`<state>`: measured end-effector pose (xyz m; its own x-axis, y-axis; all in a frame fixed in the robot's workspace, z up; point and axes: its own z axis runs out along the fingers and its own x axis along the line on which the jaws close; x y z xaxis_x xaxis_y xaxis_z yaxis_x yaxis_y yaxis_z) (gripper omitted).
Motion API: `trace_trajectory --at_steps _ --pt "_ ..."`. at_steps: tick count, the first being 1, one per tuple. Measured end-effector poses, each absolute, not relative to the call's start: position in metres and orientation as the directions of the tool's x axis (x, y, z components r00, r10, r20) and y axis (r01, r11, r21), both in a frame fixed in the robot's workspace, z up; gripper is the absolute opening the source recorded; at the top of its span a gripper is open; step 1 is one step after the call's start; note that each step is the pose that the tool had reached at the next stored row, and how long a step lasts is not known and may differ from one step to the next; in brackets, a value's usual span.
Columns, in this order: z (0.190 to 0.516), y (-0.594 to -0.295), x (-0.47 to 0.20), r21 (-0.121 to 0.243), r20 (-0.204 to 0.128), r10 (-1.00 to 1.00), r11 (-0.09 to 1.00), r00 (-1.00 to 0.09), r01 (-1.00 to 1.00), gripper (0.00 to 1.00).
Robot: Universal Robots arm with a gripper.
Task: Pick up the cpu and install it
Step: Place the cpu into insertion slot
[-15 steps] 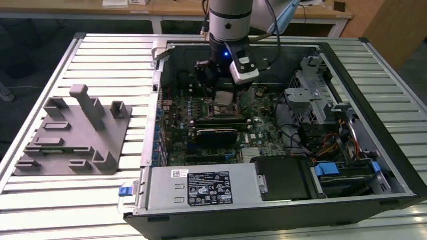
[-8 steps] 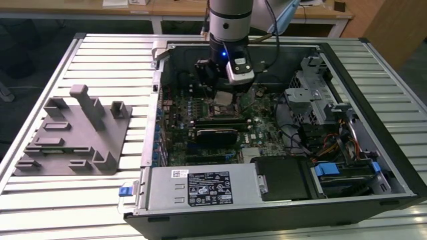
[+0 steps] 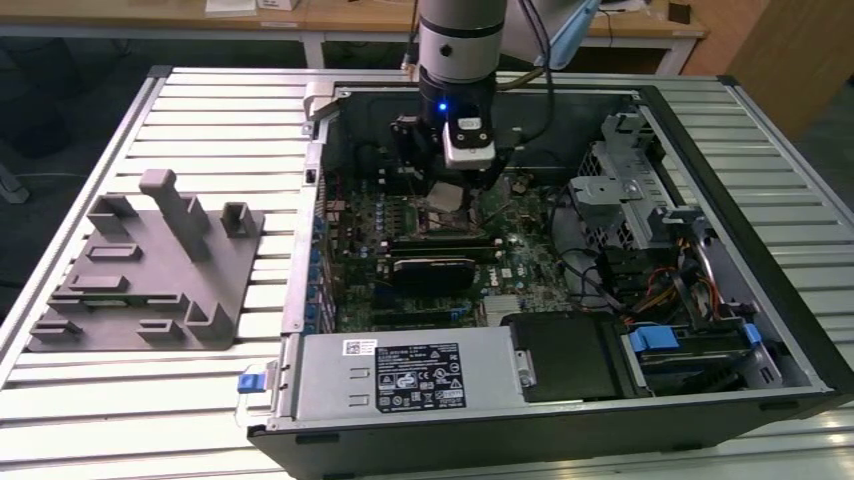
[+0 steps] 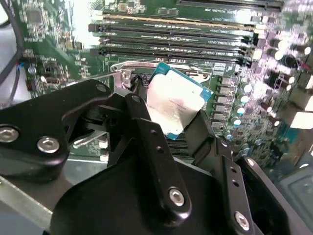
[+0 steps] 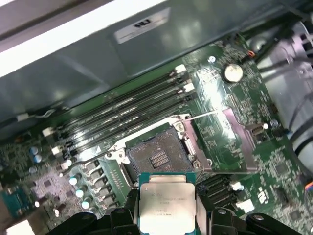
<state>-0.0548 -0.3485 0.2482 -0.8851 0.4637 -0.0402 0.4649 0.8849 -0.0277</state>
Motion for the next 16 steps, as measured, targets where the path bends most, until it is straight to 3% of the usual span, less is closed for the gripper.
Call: trace_trajectory --at_steps 16 --pt "0.2479 -0.3485 -0.0548 -0.028 -0.04 0.698 0.714 -0.715 0.699 0.54"
